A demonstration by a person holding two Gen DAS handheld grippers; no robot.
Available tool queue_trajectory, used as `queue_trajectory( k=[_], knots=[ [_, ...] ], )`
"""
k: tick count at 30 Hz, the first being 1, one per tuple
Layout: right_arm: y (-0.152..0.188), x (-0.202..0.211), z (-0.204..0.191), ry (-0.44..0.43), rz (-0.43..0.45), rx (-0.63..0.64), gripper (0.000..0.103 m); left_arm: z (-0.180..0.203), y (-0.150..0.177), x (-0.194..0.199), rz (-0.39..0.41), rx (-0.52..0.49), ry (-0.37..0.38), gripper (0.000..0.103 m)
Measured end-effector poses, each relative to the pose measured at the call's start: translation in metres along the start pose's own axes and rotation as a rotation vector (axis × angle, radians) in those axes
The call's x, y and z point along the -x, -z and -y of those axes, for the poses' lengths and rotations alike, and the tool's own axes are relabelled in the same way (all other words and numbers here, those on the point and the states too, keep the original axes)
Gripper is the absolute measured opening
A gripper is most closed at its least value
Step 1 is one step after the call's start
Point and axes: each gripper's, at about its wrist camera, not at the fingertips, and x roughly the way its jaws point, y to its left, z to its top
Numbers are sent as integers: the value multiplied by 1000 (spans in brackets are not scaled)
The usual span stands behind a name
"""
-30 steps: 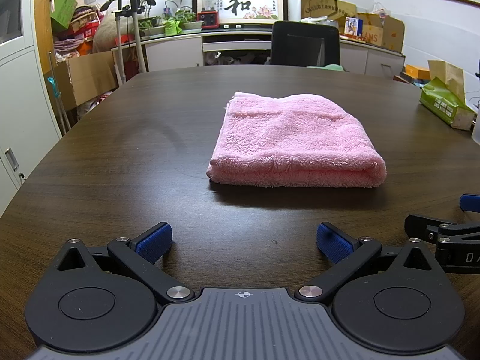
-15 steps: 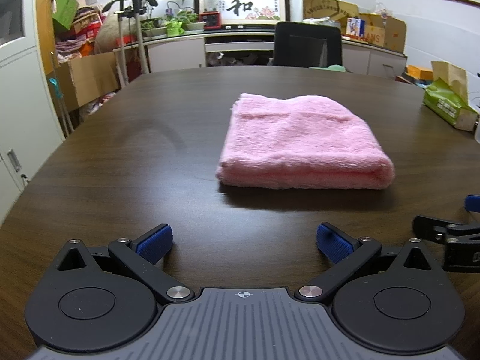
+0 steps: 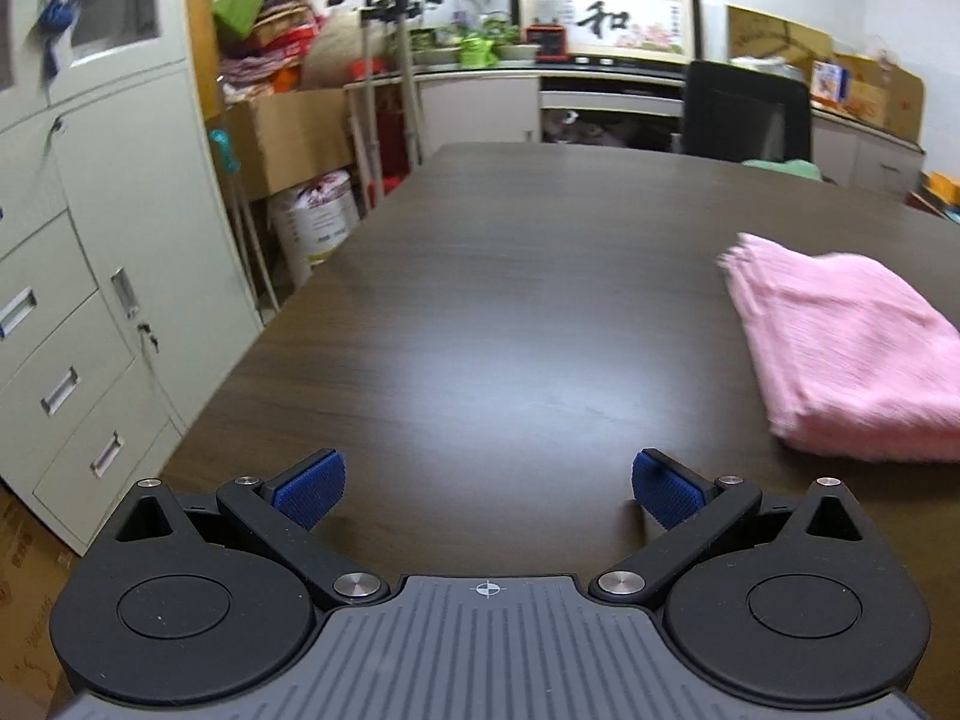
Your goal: Fold towel
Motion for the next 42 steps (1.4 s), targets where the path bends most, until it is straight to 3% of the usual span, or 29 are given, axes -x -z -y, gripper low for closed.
queue_trajectory(
  k=[5,24,33,38,42],
  knots=[
    [0,-3,-1,1,0,-1,103,-17,-2,-6,-2,59,10,103],
    [-2,-4,10,28,2,-28,103,-24,-5,-11,3,57,6,103],
    [-20,0,103,155,11,-162,103,-24,-3,-12,2,53,4,103],
    [-27,-11,159,288,-22,-180,103,-23,-3,-13,2,53,4,103],
    [-24,-18,189,325,-34,-191,103,-23,-3,-13,1,53,3,103]
  ],
)
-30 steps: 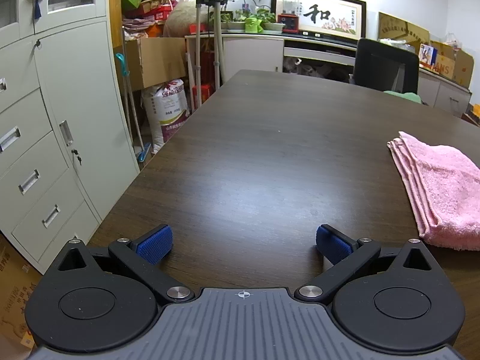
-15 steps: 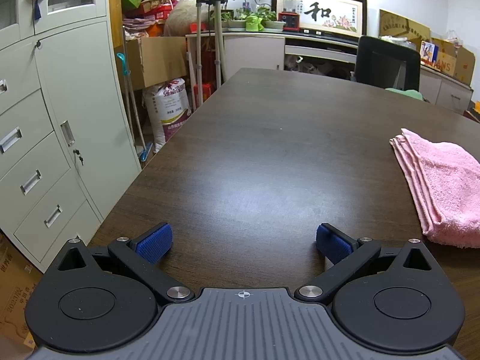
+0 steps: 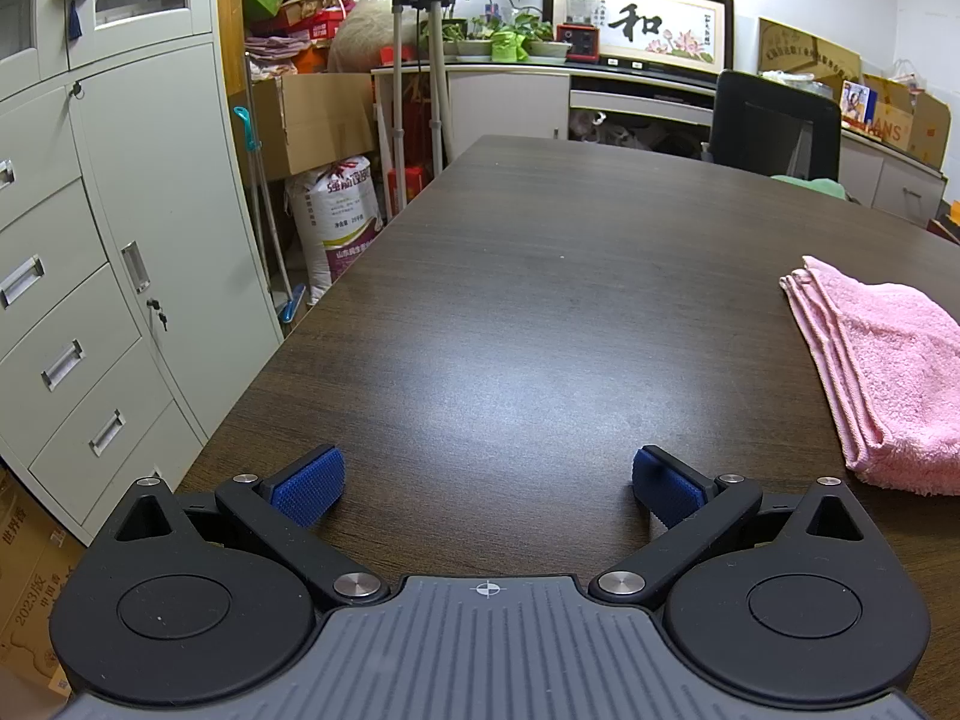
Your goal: Fold towel
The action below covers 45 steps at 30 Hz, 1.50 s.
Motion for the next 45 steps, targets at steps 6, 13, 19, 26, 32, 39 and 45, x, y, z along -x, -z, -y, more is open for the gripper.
queue_trajectory(
  k=[6,13,19,26,32,39,45],
  knots=[
    [1,-14,28,-43,7,-58,103,0,0,0,0,0,0,103],
    [1,-23,40,-48,29,-62,103,-1,0,-1,0,11,-13,103],
    [1,-22,43,-59,27,-54,103,-4,0,-2,0,24,-32,103],
    [1,-20,43,-58,28,-51,103,-8,-1,-1,0,35,-47,103],
    [1,-20,43,-57,28,-51,103,-8,-1,-2,0,31,-45,103],
    [1,-19,43,-57,28,-51,103,-10,-1,-2,1,12,-23,103],
    [1,-19,43,-57,28,-51,103,-11,-1,-3,1,2,-12,103]
  ],
)
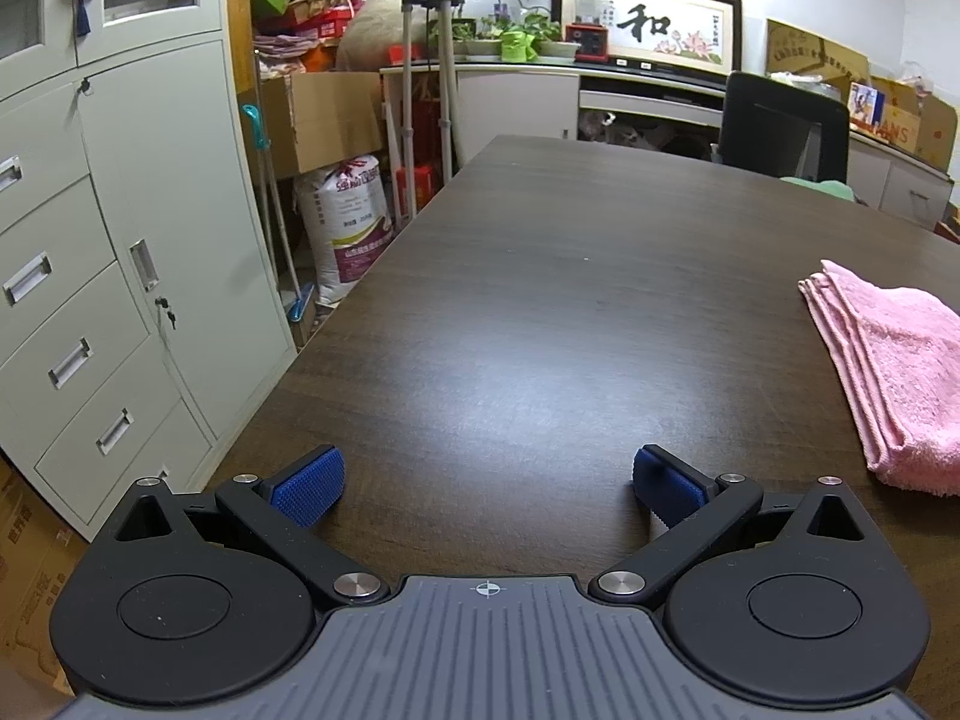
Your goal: Fold towel
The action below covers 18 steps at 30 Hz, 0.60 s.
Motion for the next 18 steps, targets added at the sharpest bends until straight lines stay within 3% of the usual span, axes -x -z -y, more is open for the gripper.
queue_trajectory(
  k=[18],
  knots=[
    [0,0,0,0,0,0,103,2,-2,-1,-1,-2,3,103]
  ],
)
